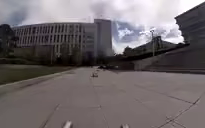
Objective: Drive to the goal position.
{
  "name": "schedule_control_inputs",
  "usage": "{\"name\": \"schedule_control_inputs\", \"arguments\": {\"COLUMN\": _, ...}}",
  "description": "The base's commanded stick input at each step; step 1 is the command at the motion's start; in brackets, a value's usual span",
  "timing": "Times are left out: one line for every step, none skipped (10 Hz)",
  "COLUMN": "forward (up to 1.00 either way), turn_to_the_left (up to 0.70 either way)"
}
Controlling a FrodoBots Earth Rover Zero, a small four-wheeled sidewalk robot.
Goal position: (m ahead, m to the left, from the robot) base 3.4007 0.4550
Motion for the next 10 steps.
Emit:
{"name": "schedule_control_inputs", "arguments": {"forward": 1.0, "turn_to_the_left": -0.04}}
{"name": "schedule_control_inputs", "arguments": {"forward": 1.0, "turn_to_the_left": -0.37}}
{"name": "schedule_control_inputs", "arguments": {"forward": 1.0, "turn_to_the_left": -0.23}}
{"name": "schedule_control_inputs", "arguments": {"forward": 1.0, "turn_to_the_left": -0.05}}
{"name": "schedule_control_inputs", "arguments": {"forward": 1.0, "turn_to_the_left": -0.03}}
{"name": "schedule_control_inputs", "arguments": {"forward": 1.0, "turn_to_the_left": -0.01}}
{"name": "schedule_control_inputs", "arguments": {"forward": 1.0, "turn_to_the_left": -0.2}}
{"name": "schedule_control_inputs", "arguments": {"forward": 1.0, "turn_to_the_left": -0.17}}
{"name": "schedule_control_inputs", "arguments": {"forward": 1.0, "turn_to_the_left": -0.06}}
{"name": "schedule_control_inputs", "arguments": {"forward": 1.0, "turn_to_the_left": 0.0}}
